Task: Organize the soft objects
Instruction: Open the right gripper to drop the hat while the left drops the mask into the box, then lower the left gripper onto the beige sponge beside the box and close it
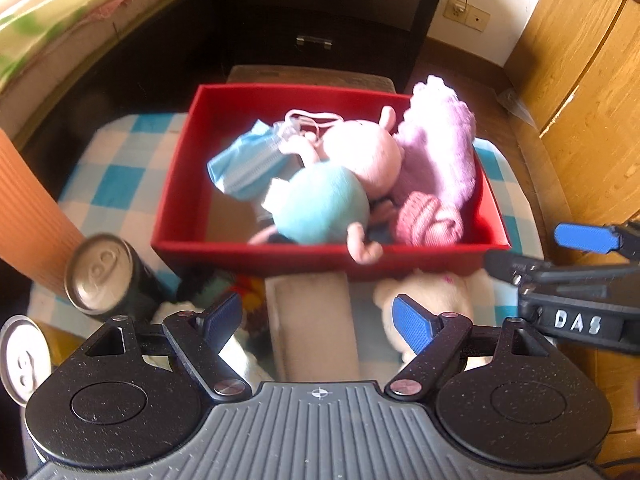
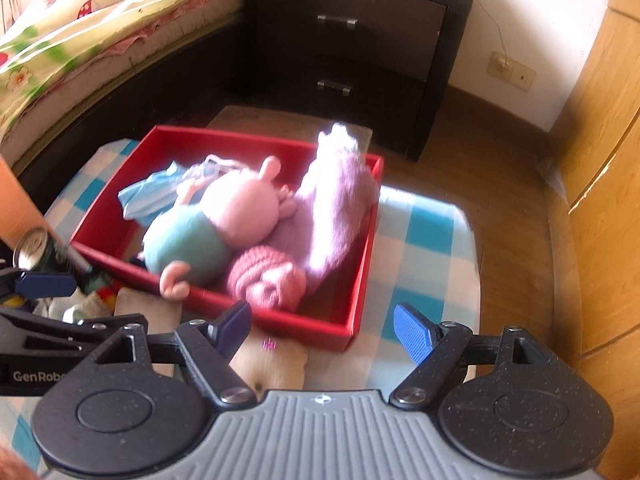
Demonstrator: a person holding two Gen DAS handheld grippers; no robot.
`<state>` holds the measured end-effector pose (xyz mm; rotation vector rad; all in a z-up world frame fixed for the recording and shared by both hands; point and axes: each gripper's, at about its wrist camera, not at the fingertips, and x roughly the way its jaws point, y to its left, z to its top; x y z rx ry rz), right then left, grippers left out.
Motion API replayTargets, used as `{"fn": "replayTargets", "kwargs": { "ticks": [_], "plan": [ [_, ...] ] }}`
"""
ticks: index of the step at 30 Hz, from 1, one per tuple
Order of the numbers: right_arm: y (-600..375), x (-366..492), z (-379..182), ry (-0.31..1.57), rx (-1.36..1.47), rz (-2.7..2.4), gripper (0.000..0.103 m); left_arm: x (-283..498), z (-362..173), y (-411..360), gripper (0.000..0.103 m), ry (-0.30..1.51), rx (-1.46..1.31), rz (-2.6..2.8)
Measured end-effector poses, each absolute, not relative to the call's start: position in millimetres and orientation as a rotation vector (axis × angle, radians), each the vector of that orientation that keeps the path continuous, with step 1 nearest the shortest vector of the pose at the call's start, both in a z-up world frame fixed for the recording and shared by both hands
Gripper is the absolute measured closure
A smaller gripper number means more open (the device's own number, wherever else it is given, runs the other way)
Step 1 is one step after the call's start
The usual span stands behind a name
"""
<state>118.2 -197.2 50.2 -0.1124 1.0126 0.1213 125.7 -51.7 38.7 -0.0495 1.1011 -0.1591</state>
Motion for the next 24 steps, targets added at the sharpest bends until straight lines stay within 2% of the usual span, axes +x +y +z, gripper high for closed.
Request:
{"fn": "replayTargets", "kwargs": {
  "ticks": [24],
  "plan": [
    [-231.7,113.4,29.3,1.088,-0.038,0.086,0.046,144.8,-19.9,-85.9,0.022,1.224,0.047,-0.117]
  ]
}}
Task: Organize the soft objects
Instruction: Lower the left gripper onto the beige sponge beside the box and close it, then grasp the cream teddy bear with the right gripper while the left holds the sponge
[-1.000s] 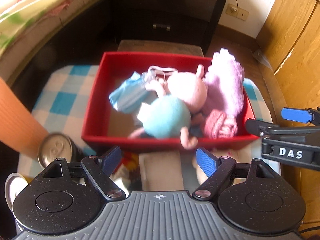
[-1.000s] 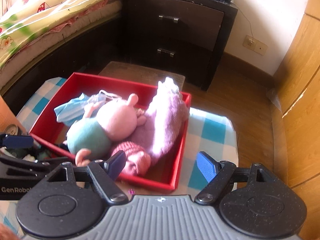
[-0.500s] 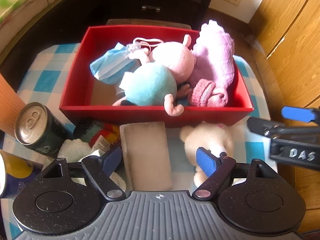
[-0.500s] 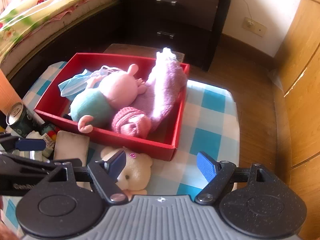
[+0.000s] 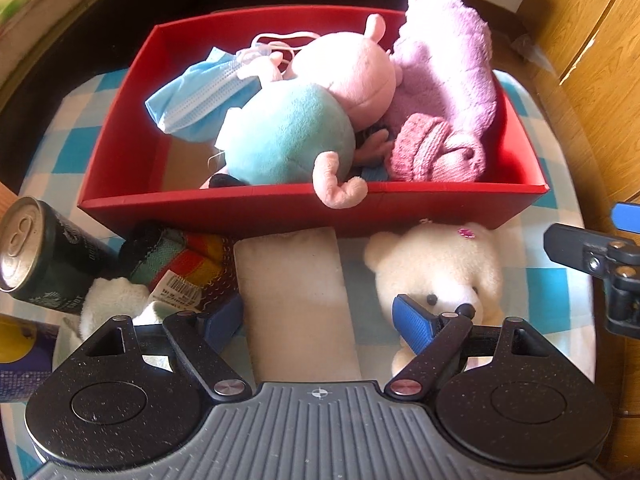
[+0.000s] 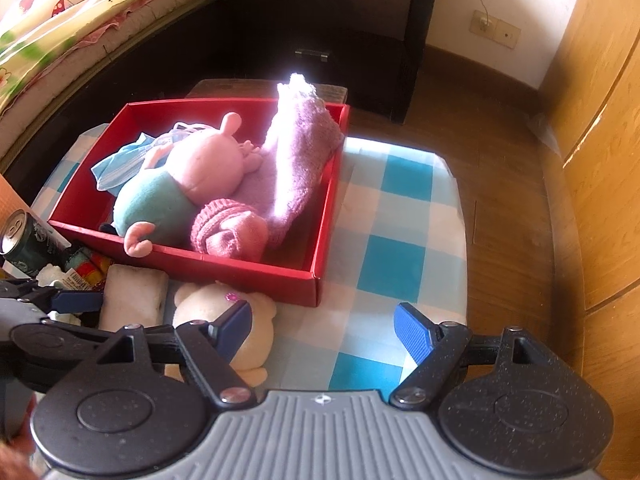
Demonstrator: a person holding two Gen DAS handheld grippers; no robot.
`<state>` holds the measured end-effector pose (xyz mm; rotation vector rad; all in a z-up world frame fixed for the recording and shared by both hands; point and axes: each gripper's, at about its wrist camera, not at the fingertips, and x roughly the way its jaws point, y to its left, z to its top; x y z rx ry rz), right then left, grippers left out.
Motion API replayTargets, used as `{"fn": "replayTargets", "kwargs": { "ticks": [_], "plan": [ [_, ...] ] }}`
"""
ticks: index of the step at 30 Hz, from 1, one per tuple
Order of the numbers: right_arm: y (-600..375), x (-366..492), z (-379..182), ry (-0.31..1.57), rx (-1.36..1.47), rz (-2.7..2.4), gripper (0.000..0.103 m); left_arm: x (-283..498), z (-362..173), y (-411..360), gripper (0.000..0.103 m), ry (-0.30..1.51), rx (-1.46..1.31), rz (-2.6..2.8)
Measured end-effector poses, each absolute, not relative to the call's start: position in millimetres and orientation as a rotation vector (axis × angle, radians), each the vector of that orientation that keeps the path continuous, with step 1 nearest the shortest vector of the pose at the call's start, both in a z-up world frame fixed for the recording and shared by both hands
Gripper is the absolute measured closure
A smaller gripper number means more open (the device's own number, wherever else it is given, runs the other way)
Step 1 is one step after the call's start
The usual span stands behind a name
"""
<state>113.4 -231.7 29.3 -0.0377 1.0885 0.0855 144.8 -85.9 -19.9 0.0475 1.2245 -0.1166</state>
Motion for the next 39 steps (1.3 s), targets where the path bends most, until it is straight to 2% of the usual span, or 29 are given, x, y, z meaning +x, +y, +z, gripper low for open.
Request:
{"fn": "replayTargets", "kwargs": {
  "ticks": [9,12,14,17,27,30,39],
  "plan": [
    [-230.2,115.4,24.5,1.105,-0.017,0.102,0.046,150.7,-26.9,-72.6,0.025,1.251,0.011,-0.079],
    [-224.4,116.7,19.1,1.121,-0.019,0.113,0.046,150.3,-32.7,-74.8,0.032,1.262,0.026,-0.074],
    [-219.8,116.6,16.6,1.126,-0.034,0.117,0.046,150.0,-38.5,-78.9,0.04,1.273,0.039,-0.084],
    [-217.5,116.8,13.5,1.132,-0.032,0.121,0.046,147.6,-40.8,-83.6,0.042,1.258,0.069,-0.087],
    [-216.7,125.1,-7.2,1.19,0.073,0.11,0.045,120.4,-14.9,-81.6,0.044,1.17,0.137,-0.102],
    [-213.5,127.7,-11.8,1.197,0.124,0.109,0.038,109.4,-3.9,-80.2,0.044,1.133,0.166,-0.101],
    [-175.8,131.4,-17.9,1.209,0.131,0.202,0.035,90.2,9.2,-63.6,0.044,1.072,0.215,-0.09]
  ]
}}
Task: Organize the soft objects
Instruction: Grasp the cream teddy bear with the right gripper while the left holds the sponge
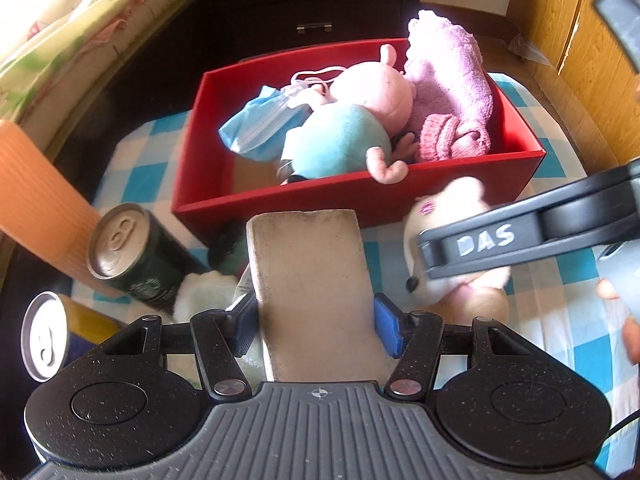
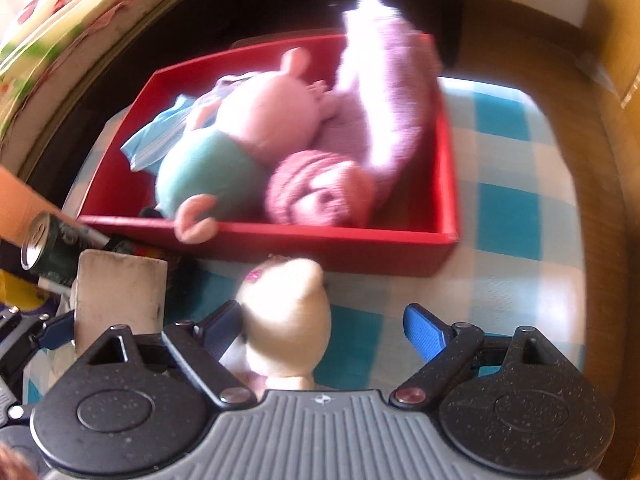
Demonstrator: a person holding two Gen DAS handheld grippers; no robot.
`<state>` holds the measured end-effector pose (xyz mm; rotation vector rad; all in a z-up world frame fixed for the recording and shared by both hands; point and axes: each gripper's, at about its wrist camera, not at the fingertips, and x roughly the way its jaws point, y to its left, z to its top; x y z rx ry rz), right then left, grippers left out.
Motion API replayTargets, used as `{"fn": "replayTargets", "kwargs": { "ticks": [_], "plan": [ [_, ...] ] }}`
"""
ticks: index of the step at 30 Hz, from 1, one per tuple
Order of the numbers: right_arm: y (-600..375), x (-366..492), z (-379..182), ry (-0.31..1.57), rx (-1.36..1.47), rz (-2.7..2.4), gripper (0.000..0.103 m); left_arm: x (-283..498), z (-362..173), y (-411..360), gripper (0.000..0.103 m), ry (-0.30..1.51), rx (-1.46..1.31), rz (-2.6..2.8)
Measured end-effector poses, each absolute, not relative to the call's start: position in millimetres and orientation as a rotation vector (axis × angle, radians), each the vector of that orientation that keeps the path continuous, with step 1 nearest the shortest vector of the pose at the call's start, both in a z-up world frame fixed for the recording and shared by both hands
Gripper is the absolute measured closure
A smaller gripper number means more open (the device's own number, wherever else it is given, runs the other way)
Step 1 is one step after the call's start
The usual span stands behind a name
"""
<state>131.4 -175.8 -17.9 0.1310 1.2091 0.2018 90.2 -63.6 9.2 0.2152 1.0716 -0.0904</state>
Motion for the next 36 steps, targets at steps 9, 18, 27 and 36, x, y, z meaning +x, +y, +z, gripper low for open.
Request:
{"fn": "replayTargets", "kwargs": {
  "ticks": [9,18,27,36],
  "plan": [
    [-134.8,131.0,-35.3,1.255,0.054,0.302,0.062,84.0,15.4,-43.0,0.043,1.056,0.207,-0.085],
    [-135.2,125.4,-33.8,1.247,0.041,0.333,0.08,79.1,23.1,-39.2,0.043,1.027,0.204,-0.081],
    [-163.7,119.9,1.1,1.165,0.084,0.315,0.08,84.7,38.5,-44.5,0.043,0.986,0.178,-0.079],
    [-178.5,103.4,30.9,1.096,0.064,0.316,0.08,89.0,58.4,-49.8,0.043,0.945,0.13,-0.095]
  ]
}}
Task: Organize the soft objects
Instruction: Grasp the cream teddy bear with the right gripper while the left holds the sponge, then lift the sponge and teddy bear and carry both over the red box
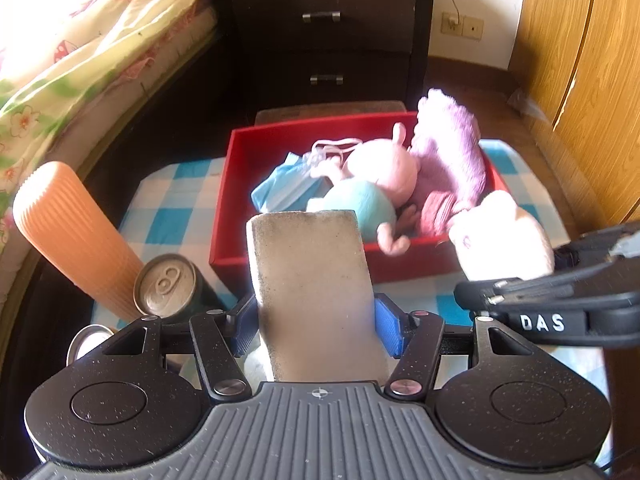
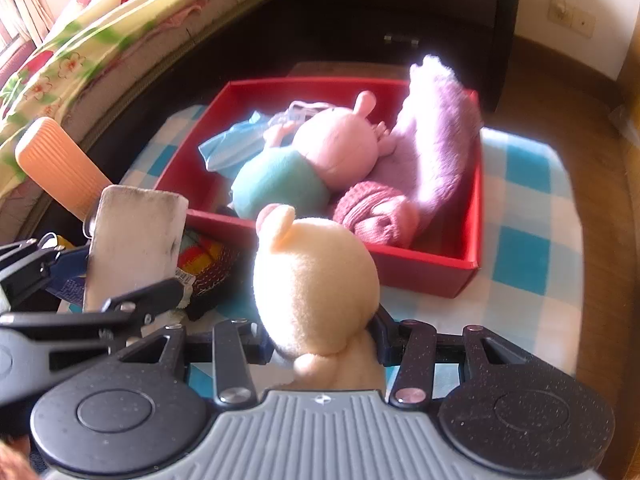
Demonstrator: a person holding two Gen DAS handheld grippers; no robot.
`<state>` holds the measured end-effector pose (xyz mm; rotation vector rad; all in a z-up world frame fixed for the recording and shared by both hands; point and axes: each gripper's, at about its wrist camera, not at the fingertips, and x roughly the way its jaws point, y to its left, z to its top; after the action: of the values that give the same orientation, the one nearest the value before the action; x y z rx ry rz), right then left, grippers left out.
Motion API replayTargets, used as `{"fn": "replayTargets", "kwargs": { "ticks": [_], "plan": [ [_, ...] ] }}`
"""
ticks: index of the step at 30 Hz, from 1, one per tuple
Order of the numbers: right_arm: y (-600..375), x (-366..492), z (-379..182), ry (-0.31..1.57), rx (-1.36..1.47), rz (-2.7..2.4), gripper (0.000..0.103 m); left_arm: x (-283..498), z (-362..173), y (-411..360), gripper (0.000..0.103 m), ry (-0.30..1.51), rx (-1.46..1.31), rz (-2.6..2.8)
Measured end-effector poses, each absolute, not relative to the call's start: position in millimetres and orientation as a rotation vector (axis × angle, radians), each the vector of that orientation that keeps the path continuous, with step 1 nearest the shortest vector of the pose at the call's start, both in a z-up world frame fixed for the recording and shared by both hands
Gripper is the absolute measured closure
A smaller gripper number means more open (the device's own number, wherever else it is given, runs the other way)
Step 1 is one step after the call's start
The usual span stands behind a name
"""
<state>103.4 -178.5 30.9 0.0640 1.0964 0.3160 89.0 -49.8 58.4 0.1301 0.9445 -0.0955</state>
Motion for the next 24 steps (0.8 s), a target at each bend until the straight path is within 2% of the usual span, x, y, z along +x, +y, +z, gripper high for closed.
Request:
{"fn": "replayTargets", "kwargs": {
  "ticks": [9,19,24],
  "plan": [
    [-190.8,82.7,54.5,1.036,0.078,0.323,0.08,86.9,75.8,-53.2,0.043,0.911,0.083,-0.118],
    [-194.4,74.1,111.3,0.843,0.097,0.311,0.08,92.4,106.2,-53.7,0.043,0.819,0.037,-0.115],
    [-192.6,83.3,114.8,0.818,0.109,0.295,0.08,104.3,107.7,-53.1,0.043,0.814,0.022,-0.103]
  ]
}}
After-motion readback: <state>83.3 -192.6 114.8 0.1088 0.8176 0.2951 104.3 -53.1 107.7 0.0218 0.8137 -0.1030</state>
